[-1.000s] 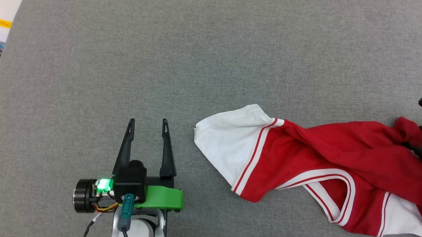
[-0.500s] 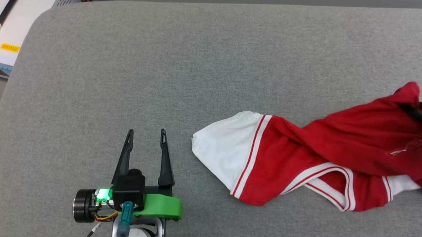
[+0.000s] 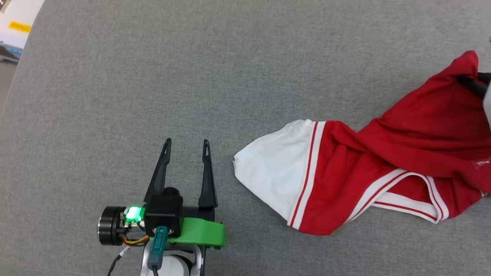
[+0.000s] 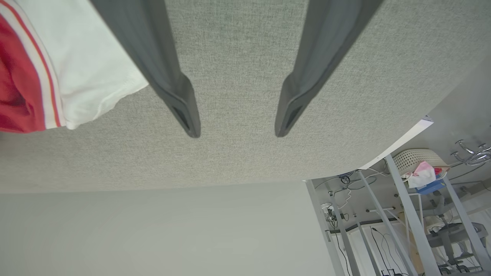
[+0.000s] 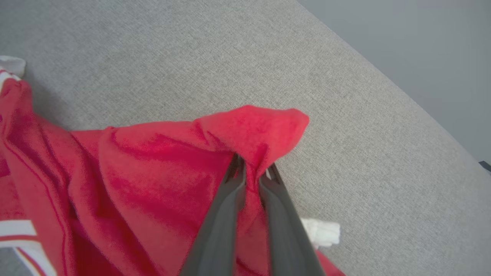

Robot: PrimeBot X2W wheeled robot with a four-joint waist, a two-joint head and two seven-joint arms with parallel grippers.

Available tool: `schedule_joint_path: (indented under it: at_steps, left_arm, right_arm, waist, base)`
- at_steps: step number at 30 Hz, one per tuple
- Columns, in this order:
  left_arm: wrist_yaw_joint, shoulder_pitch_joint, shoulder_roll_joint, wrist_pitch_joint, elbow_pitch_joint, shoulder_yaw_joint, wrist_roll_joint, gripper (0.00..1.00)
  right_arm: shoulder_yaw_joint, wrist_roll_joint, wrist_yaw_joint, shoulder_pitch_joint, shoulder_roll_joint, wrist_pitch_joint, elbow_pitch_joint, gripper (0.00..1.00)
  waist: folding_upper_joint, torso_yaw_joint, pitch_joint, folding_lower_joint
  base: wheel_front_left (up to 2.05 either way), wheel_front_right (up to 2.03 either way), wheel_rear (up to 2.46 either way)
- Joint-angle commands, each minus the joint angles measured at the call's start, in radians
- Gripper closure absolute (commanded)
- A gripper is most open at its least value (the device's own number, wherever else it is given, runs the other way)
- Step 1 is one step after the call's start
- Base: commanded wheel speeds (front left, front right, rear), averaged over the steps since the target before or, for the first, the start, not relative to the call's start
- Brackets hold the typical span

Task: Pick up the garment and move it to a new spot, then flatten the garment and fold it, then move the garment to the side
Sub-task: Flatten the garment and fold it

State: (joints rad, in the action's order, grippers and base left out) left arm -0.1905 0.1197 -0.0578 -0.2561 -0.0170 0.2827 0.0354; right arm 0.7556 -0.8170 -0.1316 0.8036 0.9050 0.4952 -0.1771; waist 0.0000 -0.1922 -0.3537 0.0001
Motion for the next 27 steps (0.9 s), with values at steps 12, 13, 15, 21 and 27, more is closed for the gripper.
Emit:
schedule_joint_path:
  at_steps: [12,13,15,21,27]
  left_arm:
    - [-0.039,0.056,0.007,-0.006,0.003,0.027,0.02,0.0]
    - [-0.04,0.053,0.007,-0.006,0.002,0.024,0.018,0.0]
    - [-0.039,0.05,0.007,-0.006,-0.001,0.018,0.014,0.0]
    - [-0.038,0.027,-0.003,-0.006,0.001,-0.012,-0.004,0.0]
    - [-0.039,-0.006,-0.018,-0.006,0.014,-0.032,-0.013,0.0]
  right_arm:
    - [0.196,0.02,0.001,0.137,-0.171,-0.057,-0.404,0.0]
    - [0.202,0.009,0.001,0.142,-0.175,-0.092,-0.407,0.0]
    - [0.206,-0.005,0.001,0.149,-0.17,-0.169,-0.405,0.0]
    - [0.177,-0.051,0.001,0.13,-0.103,-0.417,-0.327,0.0]
    - [0.074,-0.098,0.001,0.055,0.009,-0.552,-0.203,0.0]
  waist:
    - [0.0,-0.056,-0.088,-0.0001]
    - [0.0,-0.051,-0.082,-0.0001]
    - [0.0,-0.04,-0.066,-0.0001]
    - [0.0,0.006,-0.004,-0.0001]
    - [0.0,0.051,0.043,-0.0001]
  base:
    - [0.0,0.0,0.0]
    - [0.0,0.0,0.0]
    - [0.0,0.0,0.0]
    - [0.0,0.0,0.0]
    - [0.0,0.0,0.0]
